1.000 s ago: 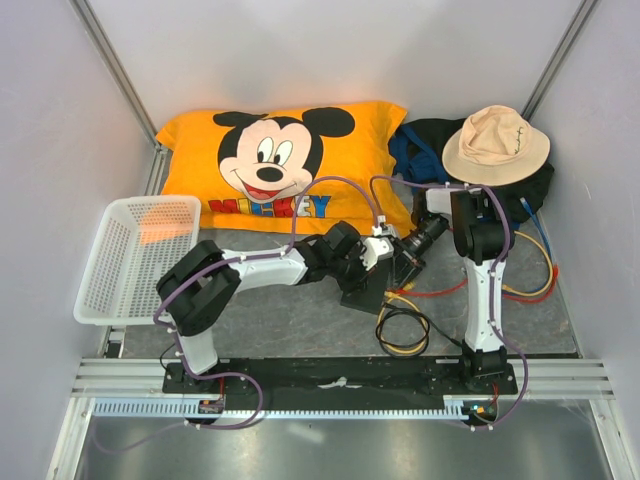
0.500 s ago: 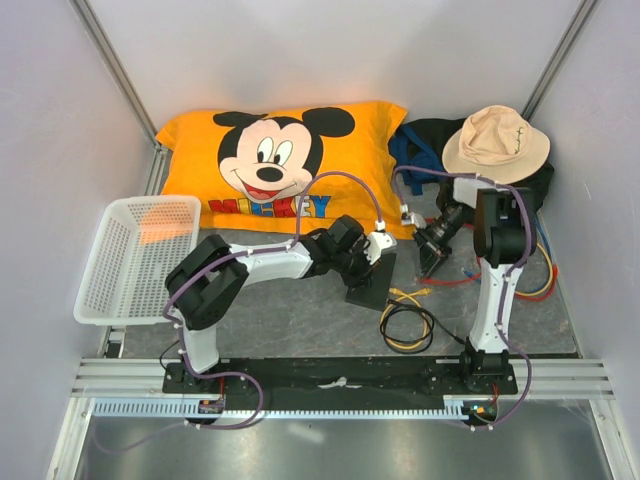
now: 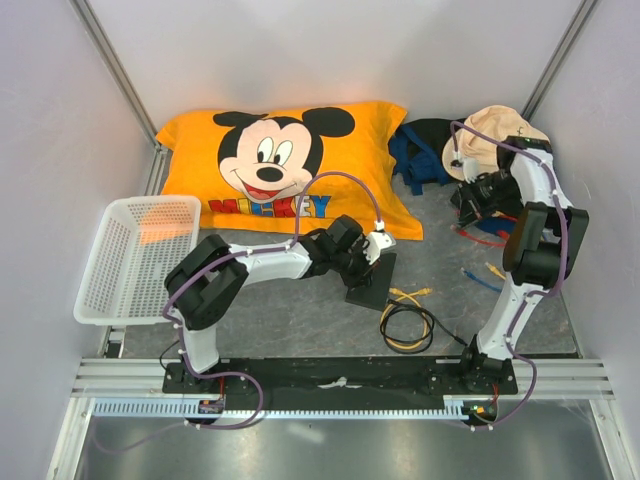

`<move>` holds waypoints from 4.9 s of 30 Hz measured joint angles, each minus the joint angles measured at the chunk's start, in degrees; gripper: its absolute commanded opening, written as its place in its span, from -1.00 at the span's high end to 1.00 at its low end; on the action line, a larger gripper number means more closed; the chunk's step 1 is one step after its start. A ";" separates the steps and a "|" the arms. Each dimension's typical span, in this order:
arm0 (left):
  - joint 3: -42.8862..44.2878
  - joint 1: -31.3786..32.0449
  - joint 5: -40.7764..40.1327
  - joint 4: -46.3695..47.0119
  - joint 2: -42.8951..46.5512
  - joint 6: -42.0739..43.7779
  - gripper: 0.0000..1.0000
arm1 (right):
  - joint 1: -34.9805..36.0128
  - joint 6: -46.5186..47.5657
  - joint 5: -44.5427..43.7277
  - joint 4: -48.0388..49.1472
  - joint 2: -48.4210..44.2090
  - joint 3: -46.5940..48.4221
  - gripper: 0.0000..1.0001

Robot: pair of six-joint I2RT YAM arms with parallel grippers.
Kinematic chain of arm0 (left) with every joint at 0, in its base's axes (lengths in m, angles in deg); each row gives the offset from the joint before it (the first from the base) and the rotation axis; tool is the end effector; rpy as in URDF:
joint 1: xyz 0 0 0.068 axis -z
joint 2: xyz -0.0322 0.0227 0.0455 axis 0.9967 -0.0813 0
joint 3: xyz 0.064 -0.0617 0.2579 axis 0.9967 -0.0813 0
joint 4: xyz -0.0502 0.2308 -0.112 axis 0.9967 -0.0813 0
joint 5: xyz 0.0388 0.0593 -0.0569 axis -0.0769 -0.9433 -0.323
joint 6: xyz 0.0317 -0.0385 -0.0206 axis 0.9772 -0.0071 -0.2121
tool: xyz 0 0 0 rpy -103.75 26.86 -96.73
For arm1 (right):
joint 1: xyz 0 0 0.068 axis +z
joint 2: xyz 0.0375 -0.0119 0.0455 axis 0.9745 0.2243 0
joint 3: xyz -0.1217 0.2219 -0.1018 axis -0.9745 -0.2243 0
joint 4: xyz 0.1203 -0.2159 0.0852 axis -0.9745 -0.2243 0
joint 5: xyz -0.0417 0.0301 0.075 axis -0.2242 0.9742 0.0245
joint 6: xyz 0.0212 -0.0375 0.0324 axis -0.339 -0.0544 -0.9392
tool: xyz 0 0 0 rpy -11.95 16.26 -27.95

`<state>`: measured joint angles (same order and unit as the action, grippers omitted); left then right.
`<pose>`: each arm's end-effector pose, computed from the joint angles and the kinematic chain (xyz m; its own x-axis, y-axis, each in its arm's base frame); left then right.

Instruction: Pull the plug from the switch port

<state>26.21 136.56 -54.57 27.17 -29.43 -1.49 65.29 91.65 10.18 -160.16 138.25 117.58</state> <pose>0.2334 -0.3122 0.1629 -0.3527 0.6124 -0.7076 0.9309 0.3063 -0.1989 0.3777 -0.0602 0.2429 -0.8655 -0.4002 -0.3012 -0.4960 0.7682 0.4047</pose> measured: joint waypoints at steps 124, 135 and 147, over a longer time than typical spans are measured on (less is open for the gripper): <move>-2.16 1.25 -2.60 2.16 1.46 2.34 0.97 | 17.99 -14.10 26.93 11.93 11.65 -28.17 0.09; -2.16 1.25 -2.58 2.19 1.49 2.36 0.96 | 17.05 -6.95 29.11 6.97 13.57 -26.64 -0.03; -2.16 1.25 -2.58 2.19 1.46 2.36 0.96 | 16.13 -2.93 28.81 4.68 14.75 -26.16 0.04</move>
<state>24.05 137.80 -57.15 29.36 -27.97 0.87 81.42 88.73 38.99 -155.48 153.00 91.42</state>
